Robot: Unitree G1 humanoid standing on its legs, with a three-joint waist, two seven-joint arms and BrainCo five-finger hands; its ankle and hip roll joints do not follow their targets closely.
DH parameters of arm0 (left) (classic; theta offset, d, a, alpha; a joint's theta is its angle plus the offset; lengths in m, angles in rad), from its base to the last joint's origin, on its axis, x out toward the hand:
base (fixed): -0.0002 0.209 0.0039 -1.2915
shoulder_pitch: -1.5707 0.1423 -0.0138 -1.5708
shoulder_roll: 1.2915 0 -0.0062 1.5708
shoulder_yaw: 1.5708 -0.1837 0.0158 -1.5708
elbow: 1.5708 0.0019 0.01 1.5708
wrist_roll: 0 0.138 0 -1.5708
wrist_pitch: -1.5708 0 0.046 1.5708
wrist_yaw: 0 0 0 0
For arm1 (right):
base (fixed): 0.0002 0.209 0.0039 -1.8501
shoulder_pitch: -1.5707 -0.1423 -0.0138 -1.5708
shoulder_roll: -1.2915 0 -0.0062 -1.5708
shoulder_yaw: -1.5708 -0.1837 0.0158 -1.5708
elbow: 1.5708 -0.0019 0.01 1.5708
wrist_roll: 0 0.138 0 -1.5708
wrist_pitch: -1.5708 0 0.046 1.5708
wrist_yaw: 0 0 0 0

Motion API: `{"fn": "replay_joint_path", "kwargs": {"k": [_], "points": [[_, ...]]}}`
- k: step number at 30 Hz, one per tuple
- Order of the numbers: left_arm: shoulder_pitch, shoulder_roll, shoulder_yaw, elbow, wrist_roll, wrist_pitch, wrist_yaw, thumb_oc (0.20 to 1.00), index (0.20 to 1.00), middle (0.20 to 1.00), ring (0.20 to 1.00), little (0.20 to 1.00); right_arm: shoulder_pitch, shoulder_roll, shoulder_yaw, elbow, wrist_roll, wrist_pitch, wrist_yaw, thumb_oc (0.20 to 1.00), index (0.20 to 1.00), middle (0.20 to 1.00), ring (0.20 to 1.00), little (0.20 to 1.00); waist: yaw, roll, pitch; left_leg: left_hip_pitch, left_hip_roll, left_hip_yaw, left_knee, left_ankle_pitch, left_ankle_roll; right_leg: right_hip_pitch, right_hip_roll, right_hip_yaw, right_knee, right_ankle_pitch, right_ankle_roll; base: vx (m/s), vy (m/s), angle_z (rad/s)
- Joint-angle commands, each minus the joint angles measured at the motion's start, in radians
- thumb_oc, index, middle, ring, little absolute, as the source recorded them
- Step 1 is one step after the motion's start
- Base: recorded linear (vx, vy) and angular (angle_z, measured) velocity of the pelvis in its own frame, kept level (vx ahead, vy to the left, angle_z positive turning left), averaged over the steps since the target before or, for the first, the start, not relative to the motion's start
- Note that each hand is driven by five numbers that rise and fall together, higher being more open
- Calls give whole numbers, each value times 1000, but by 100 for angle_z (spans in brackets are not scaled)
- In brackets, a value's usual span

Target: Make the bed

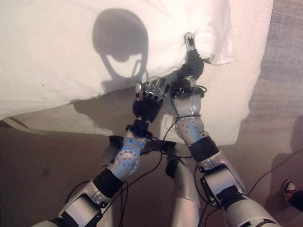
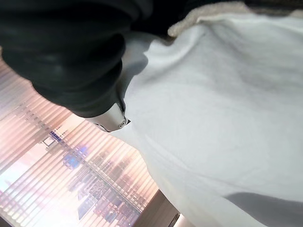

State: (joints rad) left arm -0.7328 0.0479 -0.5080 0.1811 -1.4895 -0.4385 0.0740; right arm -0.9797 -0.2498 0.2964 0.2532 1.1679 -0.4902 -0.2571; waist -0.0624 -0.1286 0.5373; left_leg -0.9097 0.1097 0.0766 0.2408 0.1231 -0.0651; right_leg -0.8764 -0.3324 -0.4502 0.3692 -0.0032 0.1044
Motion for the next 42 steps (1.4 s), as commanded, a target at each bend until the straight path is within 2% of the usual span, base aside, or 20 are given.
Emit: {"fn": "replay_joint_path", "kwargs": {"k": [1, 7, 18, 27, 34, 42], "points": [[-51, -26, -1, -4, -14, -19, -6, 1000, 1000, 1000, 1000, 1000, 29, -17, -48, -131, -29, -86, 41, 200, 200, 200, 200, 200, 3, -42, -17, 43, -23, 17, 34, -134, 17, -15, 61, 16, -68, 93, 69, 0, 0, 0], [-79, 0, 86, -11, 17, -62, 28, 1000, 1000, 1000, 1000, 1000, 66, -7, -66, -141, -17, -78, 57, 200, 200, 200, 200, 200, 6, -40, -17, 36, -20, 12, 31, -132, 15, -13, 67, 10, -84, 98, 70, 0, 0, 0], [-90, 39, 172, -32, 83, -108, 69, 1000, 1000, 1000, 1000, 1000, 116, 1, -88, -165, -28, -67, 69, 200, 200, 200, 200, 200, 11, -38, -17, 36, -17, 7, 24, -129, 13, -13, 69, 7, -89, 100, 69, 0, 0, 0], [-47, 118, 300, -51, 113, -144, 98, 1000, 1000, 1000, 1000, 1000, 172, -2, -129, -182, -25, -68, 79, 200, 200, 200, 200, 200, 23, -21, -17, 29, -19, 2, 29, -134, 17, -19, 68, 7, -84, 97, 68, 0, 0, 0], [6, 228, 441, -37, 152, -165, 126, 1000, 1000, 1000, 1000, 1000, 225, -31, -157, -181, -37, -46, 89, 200, 200, 200, 200, 200, 45, 6, -17, 23, -25, 1, 28, -131, 18, -28, 60, 10, -72, 94, 69, 2, 5, 0], [41, 303, 532, -59, 203, -181, 149, 1000, 1000, 1000, 1000, 1000, 268, -47, -184, -199, -39, -37, 98, 200, 200, 200, 200, 200, 64, 28, -17, 23, -38, -3, 30, -133, 22, -30, 53, 13, -58, 89, 72, 6, 22, 3]]}}
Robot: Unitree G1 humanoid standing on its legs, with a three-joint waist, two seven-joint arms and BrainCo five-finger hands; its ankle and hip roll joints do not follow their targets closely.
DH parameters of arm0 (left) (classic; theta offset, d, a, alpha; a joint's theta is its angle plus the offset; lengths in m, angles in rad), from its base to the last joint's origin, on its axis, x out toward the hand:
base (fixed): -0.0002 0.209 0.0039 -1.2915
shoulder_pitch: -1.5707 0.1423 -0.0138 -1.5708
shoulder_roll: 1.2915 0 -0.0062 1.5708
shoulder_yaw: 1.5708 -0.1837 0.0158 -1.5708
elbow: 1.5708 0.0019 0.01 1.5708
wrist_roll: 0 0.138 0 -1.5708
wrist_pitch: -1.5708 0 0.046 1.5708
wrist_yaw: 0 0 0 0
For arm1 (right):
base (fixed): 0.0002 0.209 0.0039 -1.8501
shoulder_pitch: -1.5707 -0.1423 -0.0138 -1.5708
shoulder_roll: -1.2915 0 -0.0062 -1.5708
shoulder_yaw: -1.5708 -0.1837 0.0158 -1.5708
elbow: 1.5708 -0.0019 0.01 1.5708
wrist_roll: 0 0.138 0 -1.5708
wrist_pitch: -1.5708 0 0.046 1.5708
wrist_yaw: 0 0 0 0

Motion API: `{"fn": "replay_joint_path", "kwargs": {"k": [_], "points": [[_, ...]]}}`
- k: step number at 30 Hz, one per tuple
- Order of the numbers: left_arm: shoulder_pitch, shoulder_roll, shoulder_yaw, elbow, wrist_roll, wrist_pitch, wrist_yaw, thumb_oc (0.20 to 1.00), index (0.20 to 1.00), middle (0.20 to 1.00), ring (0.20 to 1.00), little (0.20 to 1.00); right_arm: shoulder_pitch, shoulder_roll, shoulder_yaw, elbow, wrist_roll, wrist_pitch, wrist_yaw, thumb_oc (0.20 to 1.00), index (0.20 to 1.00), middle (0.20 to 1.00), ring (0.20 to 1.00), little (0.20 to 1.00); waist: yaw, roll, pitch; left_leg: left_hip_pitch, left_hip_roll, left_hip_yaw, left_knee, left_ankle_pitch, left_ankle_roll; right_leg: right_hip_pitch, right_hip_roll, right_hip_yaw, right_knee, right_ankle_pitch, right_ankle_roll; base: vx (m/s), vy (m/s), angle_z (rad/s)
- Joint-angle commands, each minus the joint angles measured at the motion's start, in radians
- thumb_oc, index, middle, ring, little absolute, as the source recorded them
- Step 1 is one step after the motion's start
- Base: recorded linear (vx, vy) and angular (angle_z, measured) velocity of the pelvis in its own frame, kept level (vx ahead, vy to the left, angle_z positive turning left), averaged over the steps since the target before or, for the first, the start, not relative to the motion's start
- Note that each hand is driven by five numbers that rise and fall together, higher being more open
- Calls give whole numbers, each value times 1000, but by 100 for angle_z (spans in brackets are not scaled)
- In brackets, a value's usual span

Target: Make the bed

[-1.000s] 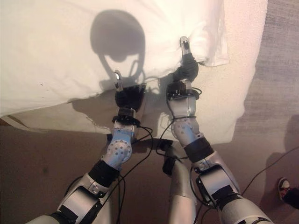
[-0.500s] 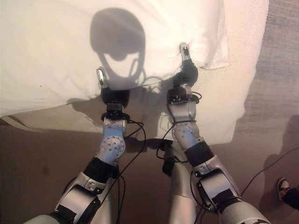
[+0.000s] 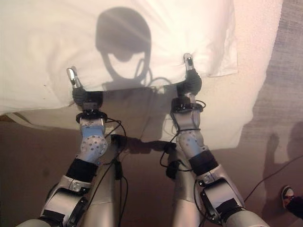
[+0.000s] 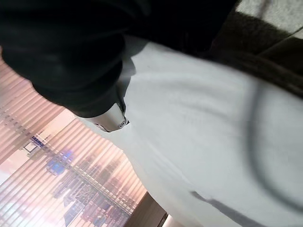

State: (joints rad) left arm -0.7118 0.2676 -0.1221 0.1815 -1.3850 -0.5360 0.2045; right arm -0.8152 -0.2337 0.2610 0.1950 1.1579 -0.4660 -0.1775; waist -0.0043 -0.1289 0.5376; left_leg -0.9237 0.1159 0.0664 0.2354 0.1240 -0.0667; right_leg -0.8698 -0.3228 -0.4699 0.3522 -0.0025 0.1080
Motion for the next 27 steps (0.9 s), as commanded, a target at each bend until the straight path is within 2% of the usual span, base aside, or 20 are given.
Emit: {"fn": "replay_joint_path", "kwargs": {"k": [1, 14, 22, 23, 24, 25, 27], "points": [[25, 94, 153, -61, 105, -84, 18, 1000, 1000, 1000, 1000, 1000, 107, -68, -149, -140, -32, -60, 19, 200, 200, 200, 200, 200, 8, 30, -18, 37, -45, 6, 35, -134, 24, -37, 42, 34, -41, 88, 68, 10, 36, 5], [55, 165, 222, -81, 188, -81, 40, 1000, 1000, 1000, 1000, 1000, 113, -100, -156, -146, -42, -36, 35, 200, 200, 200, 200, 200, 18, 52, -18, 35, -57, 8, 39, -132, 29, -43, 32, 49, -21, 81, 63, 0, 33, 2], [82, 179, 256, -89, 212, -82, 44, 1000, 1000, 1000, 1000, 1000, 124, -113, -161, -150, -49, -26, 46, 200, 200, 200, 200, 200, 19, 61, -18, 32, -59, 11, 43, -133, 31, -50, 27, 57, -13, 80, 62, -1, 8, 0], [84, 177, 259, -91, 212, -82, 43, 937, 937, 937, 937, 937, 125, -113, -163, -150, -51, -25, 46, 200, 200, 200, 200, 200, 20, 62, -18, 31, -59, 12, 45, -133, 32, -51, 27, 56, -11, 80, 62, 0, 0, 0], [90, 176, 266, -90, 211, -82, 42, 699, 699, 699, 699, 699, 128, -116, -165, -151, -53, -23, 46, 200, 200, 200, 200, 200, 20, 65, -18, 30, -60, 11, 46, -134, 33, -53, 28, 57, -10, 78, 61, 0, 0, 0], [95, 175, 271, -87, 215, -84, 44, 200, 200, 200, 200, 200, 131, -118, -167, -152, -53, -20, 48, 200, 200, 200, 200, 200, 20, 67, -18, 31, -61, 11, 45, -134, 33, -53, 29, 58, -9, 78, 61, 0, 0, 0], [97, 174, 278, -86, 218, -85, 47, 200, 200, 200, 200, 200, 134, -120, -170, -153, -56, -18, 47, 200, 200, 200, 200, 200, 18, 72, -18, 31, -61, 12, 45, -134, 32, -55, 29, 61, -8, 77, 60, 0, 0, 0]]}}
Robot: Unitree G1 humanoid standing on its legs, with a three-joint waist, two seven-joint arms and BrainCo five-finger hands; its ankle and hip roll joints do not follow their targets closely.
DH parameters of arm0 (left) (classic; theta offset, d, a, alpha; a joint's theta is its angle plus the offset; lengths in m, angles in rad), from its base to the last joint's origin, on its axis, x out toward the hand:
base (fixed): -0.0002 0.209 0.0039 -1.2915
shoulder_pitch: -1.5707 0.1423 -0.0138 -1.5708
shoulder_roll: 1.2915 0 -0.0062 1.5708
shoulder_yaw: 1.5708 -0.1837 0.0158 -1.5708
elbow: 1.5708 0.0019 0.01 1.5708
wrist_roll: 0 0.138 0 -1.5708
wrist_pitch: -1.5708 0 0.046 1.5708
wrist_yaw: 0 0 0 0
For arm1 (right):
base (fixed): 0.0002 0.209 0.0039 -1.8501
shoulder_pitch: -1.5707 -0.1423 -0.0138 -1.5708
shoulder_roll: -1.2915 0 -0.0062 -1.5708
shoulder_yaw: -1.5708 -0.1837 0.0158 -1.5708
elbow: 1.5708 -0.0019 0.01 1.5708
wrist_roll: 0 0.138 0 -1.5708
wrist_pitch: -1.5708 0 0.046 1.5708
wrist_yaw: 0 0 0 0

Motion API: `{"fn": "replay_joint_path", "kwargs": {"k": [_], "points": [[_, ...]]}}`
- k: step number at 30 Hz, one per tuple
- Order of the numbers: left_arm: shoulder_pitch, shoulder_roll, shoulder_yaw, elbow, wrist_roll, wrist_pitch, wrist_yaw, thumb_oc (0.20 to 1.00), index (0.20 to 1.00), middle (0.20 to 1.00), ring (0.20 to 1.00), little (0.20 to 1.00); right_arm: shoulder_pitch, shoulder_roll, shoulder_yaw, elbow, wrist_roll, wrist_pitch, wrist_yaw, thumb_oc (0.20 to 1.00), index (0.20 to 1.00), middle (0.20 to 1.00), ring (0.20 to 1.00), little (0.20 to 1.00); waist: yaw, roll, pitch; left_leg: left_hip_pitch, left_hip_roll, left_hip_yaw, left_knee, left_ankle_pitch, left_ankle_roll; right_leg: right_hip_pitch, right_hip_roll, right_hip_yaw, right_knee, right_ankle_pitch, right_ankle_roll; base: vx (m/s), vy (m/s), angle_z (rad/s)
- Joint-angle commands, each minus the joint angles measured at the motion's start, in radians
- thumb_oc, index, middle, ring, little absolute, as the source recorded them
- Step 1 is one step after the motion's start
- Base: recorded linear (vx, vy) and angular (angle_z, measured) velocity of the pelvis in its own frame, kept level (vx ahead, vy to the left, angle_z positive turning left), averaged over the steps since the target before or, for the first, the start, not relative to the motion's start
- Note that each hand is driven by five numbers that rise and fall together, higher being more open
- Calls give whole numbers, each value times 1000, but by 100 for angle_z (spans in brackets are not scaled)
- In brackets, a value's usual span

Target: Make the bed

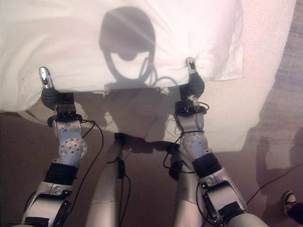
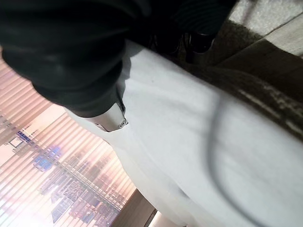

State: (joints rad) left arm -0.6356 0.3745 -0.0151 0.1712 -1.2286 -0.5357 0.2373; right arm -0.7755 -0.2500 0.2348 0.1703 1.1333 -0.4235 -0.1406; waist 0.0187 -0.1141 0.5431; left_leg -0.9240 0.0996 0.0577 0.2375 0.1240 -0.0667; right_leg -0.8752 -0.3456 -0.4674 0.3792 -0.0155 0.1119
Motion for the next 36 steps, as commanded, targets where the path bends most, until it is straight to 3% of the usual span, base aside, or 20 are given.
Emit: {"fn": "replay_joint_path", "kwargs": {"k": [1, 19, 23, 24, 26, 27, 30, 31, 32, 33, 34, 36], "points": [[23, 66, 174, -73, 64, -85, 15, 200, 200, 200, 200, 200, 97, -102, -146, -129, -30, -60, 12, 200, 200, 200, 200, 200, -6, 59, -23, 31, -45, 22, 44, -135, 33, -51, 51, 60, -34, 89, 55, 0, 0, 0], [93, 75, 219, -77, 103, -80, 8, 200, 200, 200, 200, 200, 168, -94, -188, -132, -37, -77, 4, 200, 200, 200, 200, 200, -4, 79, -23, 89, -36, 20, 71, -143, 29, -21, 43, 69, 58, 53, 56, 2, -10, 2], [197, 55, 222, -91, 121, -45, -6, 200, 200, 200, 200, 200, 261, -62, -229, -135, -47, -77, -3, 200, 200, 200, 200, 200, 0, 80, -37, 204, -23, 9, 52, -142, 18, 91, 55, 53, 43, 42, 54, 55, -90, 3], [267, 65, 219, -83, 156, -11, -35, 200, 200, 200, 200, 200, 312, -72, -243, -120, -75, -61, -2, 200, 200, 200, 200, 200, 7, 83, -54, 278, -28, 3, 49, -148, 22, 163, 58, 57, 44, 29, 50, 85, -56, 6], [276, 63, 218, -87, 158, -9, -34, 200, 200, 200, 200, 200, 321, -71, -242, -123, -78, -60, -3, 200, 200, 200, 200, 200, 7, 85, -47, 297, -28, 1, 43, -148, 22, 183, 59, 53, 39, 28, 51, 55, -29, 10], [315, 72, 205, -94, 190, 13, -61, 200, 200, 200, 200, 200, 360, -85, -254, -103, -89, -40, 8, 200, 200, 200, 200, 200, 10, 90, -51, 357, -33, -1, 64, -156, 18, 271, 56, 47, 22, 16, 45, 71, -26, 12], [363, 108, 206, -144, 274, 30, -68, 200, 200, 200, 200, 200, 372, -121, -255, -72, -116, -11, 17, 200, 200, 200, 200, 200, 42, 80, -28, 413, -63, -88, 165, -204, 0, 388, 61, 52, 4, -1, 29, 40, 53, 14], [378, 115, 206, -155, 283, 38, -77, 200, 200, 200, 200, 200, 380, -125, -253, -72, -116, -2, 25, 200, 200, 200, 200, 200, 48, 73, -27, 431, -45, -116, 161, -205, -13, 418, 54, 53, -6, 2, 35, 42, 159, 7], [407, 123, 215, -170, 289, 53, -85, 200, 200, 200, 200, 200, 399, -129, -262, -65, -114, 15, 33, 200, 200, 200, 200, 200, 40, 71, -31, 470, 18, -118, 110, -177, -28, 462, 37, 45, -24, 7, 47, 35, 128, 2], [408, 123, 216, -170, 290, 53, -84, 200, 200, 200, 200, 200, 400, -129, -262, -65, -113, 15, 33, 200, 200, 200, 200, 200, 39, 71, -29, 473, 18, -118, 107, -176, -29, 466, 37, 44, -26, 7, 47, 101, 438, 18], [434, 163, 204, -170, 323, 77, -103, 200, 200, 200, 200, 200, 450, -135, -276, -46, -108, 33, 41, 200, 200, 200, 200, 200, 25, 76, -71, 519, 162, -79, -78, -21, -61, 510, -8, 37, -68, 47, 69, 190, 496, 27], [439, 191, 199, -158, 326, 85, -113, 200, 200, 200, 200, 200, 505, -141, -291, -50, -113, 42, 43, 200, 200, 200, 200, 200, 21, 95, -98, 587, 211, -42, -181, 30, -97, 568, -60, 48, -61, 50, 106, 239, 634, 83]]}}
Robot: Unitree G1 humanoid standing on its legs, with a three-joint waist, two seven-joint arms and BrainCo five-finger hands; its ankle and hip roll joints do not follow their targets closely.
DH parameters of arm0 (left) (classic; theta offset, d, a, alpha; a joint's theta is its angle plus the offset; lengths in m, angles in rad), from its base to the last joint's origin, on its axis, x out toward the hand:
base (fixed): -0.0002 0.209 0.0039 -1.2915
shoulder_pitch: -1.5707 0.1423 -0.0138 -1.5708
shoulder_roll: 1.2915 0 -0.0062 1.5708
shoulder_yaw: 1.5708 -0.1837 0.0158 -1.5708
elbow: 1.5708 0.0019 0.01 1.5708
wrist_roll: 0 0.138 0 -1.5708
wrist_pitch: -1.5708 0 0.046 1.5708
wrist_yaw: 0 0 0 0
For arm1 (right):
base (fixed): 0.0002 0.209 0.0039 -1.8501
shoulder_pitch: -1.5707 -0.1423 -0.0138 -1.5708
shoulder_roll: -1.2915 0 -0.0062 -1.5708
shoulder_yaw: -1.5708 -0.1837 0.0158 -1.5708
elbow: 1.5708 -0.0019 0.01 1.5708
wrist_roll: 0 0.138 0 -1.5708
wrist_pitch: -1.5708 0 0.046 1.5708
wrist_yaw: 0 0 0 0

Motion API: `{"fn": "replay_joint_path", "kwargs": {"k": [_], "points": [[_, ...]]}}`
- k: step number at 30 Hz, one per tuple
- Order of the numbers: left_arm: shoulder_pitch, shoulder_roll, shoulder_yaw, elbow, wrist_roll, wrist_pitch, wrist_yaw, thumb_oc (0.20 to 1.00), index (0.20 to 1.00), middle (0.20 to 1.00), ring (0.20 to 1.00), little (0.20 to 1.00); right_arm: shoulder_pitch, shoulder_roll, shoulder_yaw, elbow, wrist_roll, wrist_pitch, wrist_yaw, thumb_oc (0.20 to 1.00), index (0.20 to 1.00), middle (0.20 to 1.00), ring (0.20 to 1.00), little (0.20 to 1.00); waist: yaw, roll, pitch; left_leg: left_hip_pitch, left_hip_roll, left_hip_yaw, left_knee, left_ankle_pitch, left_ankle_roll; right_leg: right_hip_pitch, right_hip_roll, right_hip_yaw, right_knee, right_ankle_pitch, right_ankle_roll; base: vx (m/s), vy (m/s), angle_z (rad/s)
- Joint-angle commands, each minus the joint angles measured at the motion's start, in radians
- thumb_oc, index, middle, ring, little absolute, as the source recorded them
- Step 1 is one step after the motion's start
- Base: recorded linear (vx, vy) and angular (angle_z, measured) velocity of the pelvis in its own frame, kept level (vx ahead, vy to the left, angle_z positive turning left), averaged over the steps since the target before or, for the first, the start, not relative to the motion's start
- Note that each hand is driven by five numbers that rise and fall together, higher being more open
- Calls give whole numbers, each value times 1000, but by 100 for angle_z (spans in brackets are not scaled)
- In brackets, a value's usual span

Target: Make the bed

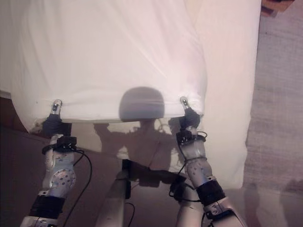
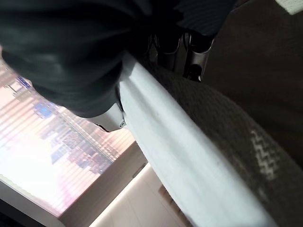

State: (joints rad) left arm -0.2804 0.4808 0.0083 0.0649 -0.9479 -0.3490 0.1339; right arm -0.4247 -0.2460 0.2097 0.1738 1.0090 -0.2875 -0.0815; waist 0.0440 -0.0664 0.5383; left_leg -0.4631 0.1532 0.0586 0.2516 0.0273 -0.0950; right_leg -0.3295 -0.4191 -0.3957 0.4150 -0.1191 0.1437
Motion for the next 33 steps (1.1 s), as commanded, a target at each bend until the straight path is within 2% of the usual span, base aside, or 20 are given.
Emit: {"fn": "replay_joint_path", "kwargs": {"k": [1, 4, 5, 8, 9, 11, 12, 13, 15, 16, 18, 19, 21, 23, 24, 25, 26, 28, 30, 33], "points": [[83, 94, 159, -51, 35, -93, -39, 200, 200, 200, 200, 200, 181, -151, -263, -56, 1, -76, -8, 200, 200, 200, 200, 200, -15, 66, -113, 174, 138, -31, -200, 87, -65, 45, -21, -22, -84, 167, 88, 63, 611, 57], [102, 116, 152, -92, 55, -80, -98, 200, 200, 200, 200, 200, 275, -165, -328, -88, -64, -36, -2, 200, 200, 200, 200, 200, -27, 69, -140, 160, 49, -18, -141, 40, -69, 126, -129, -20, -132, 324, 118, 59, 537, 39], [101, 108, 140, -76, 43, -76, -110, 200, 200, 200, 200, 200, 292, -160, -341, -94, -82, -36, -11, 200, 200, 200, 200, 200, -43, 65, -150, 135, 3, -5, -81, 12, -34, 134, -169, -19, -135, 374, 115, 90, 308, 52], [104, 108, 129, -61, 49, -58, -123, 200, 200, 200, 200, 200, 314, -137, -363, -89, -86, -32, -13, 200, 200, 200, 200, 200, -55, 71, -168, 140, -67, 5, -15, -38, 15, 139, -189, 27, -77, 384, 99, 145, 575, 69], [126, 118, 139, -69, 79, -45, -117, 200, 200, 200, 200, 200, 313, -121, -368, -77, -104, -35, -22, 200, 200, 200, 200, 200, -52, 95, -183, 181, -117, 32, -10, -53, 75, 137, -100, 22, 101, 288, 56, 150, 644, 39], [149, 110, 165, -62, 82, -36, -125, 200, 200, 200, 200, 200, 303, -106, -374, -61, -96, -38, -5, 200, 200, 200, 200, 200, -48, 100, -194, 243, -155, 77, -48, -54, 107, 103, 27, -39, 195, 203, 27, 199, 664, -2], [167, 107, 176, -61, 82, -34, -123, 200, 200, 200, 200, 200, 301, -107, -368, -55, -96, -37, 2, 200, 200, 200, 200, 200, -37, 95, -207, 281, -175, 90, -78, -75, 106, 91, 74, -79, 197, 168, 50, 102, 320, -32], [171, 107, 177, -64, 82, -34, -123, 200, 200, 200, 200, 200, 303, -107, -367, -55, -95, -38, 3, 200, 200, 200, 200, 200, -34, 98, -206, 278, -170, 105, -87, -53, 112, 93, 74, -101, 186, 180, 27, 216, 323, -76], [238, 86, 219, -74, 87, -38, -121, 200, 200, 200, 200, 200, 328, -122, -357, -38, -111, -22, 32, 200, 200, 200, 200, 200, -28, 87, -250, 363, -206, 97, -158, -70, 92, 42, 218, -129, 46, 107, 41, 180, 271, -96], [250, 59, 237, -83, 69, -38, -128, 200, 200, 200, 200, 200, 343, -124, -361, -34, -111, -22, 35, 200, 200, 200, 200, 200, -15, 95, -268, 364, -214, 93, -141, -98, 90, 70, 184, -106, -45, 102, 16, 74, 108, -85], [275, 35, 232, -89, 62, -32, -134, 200, 200, 200, 200, 200, 368, -129, -359, -28, -108, -13, 41, 200, 200, 200, 200, 200, -25, 92, -285, 351, -210, 86, -69, -132, 90, 100, 222, -59, -105, 82, -29, 79, 135, -42], [308, -1, 257, -113, 71, -28, -149, 200, 200, 200, 200, 200, 355, -136, -353, -13, -120, -19, 49, 200, 200, 200, 200, 200, 38, 80, -288, 320, -257, 14, 89, -141, 65, 137, 222, -63, -139, 91, -58, 61, 181, -3], [324, -21, 270, -135, 78, -28, -149, 200, 200, 200, 200, 200, 350, -140, -354, -10, -124, -14, 42, 200, 200, 200, 200, 200, 62, 81, -281, 309, -238, -5, 146, -151, 47, 164, 199, -74, -135, 79, -59, -25, 292, -44], [353, -19, 292, -138, 76, -28, -147, 200, 200, 200, 200, 200, 354, -147, -379, 13, -103, -15, 34, 200, 200, 200, 200, 200, 53, 61, -307, 314, -10, -56, 138, -106, 31, 156, 144, -30, -107, 65, -31, -19, 434, -59], [355, -19, 292, -138, 76, -28, -147, 200, 200, 200, 200, 200, 355, -147, -378, 14, -103, -16, 34, 200, 200, 200, 200, 200, 53, 62, -309, 314, -8, -56, 137, -106, 29, 155, 146, -30, -106, 64, -31, 89, 556, -32], [361, -13, 300, -138, 65, -29, -137, 200, 200, 200, 200, 200, 375, -142, -390, 14, -88, -12, 25, 200, 200, 200, 200, 200, 35, 73, -340, 316, 108, -109, 7, 8, -2, 150, 92, -4, -92, 77, 13, 86, 632, -21], [361, -5, 302, -148, 52, -26, -140, 200, 200, 200, 200, 200, 391, -141, -400, 11, -82, -12, 21, 200, 200, 200, 200, 200, 15, 80, -352, 327, 160, -113, -75, 47, -16, 147, 62, 8, -82, 85, 31, 94, 625, -16], [356, 6, 301, -147, 50, -24, -139, 200, 200, 200, 200, 200, 402, -142, -407, 12, -79, -13, 19, 200, 200, 200, 200, 200, 5, 84, -357, 342, 200, -101, -149, 98, -36, 149, 31, 21, -71, 89, 47, 27, 553, 8], [318, 49, 273, -144, 68, -13, -150, 200, 200, 200, 200, 200, 433, -143, -448, -20, -98, -14, 2, 200, 200, 200, 200, 200, -15, 107, -366, 392, 167, -92, -252, 69, -85, 174, -69, 36, -48, 144, 95, 5, 865, 9], [270, 50, 202, -141, 76, 1, -177, 200, 200, 200, 200, 200, 497, -130, -514, -79, -149, -19, -28, 200, 200, 200, 200, 200, -59, 77, -353, 350, 36, -86, -151, -35, -65, 261, -199, 3, -124, 422, 118, 6, 564, 93]]}}
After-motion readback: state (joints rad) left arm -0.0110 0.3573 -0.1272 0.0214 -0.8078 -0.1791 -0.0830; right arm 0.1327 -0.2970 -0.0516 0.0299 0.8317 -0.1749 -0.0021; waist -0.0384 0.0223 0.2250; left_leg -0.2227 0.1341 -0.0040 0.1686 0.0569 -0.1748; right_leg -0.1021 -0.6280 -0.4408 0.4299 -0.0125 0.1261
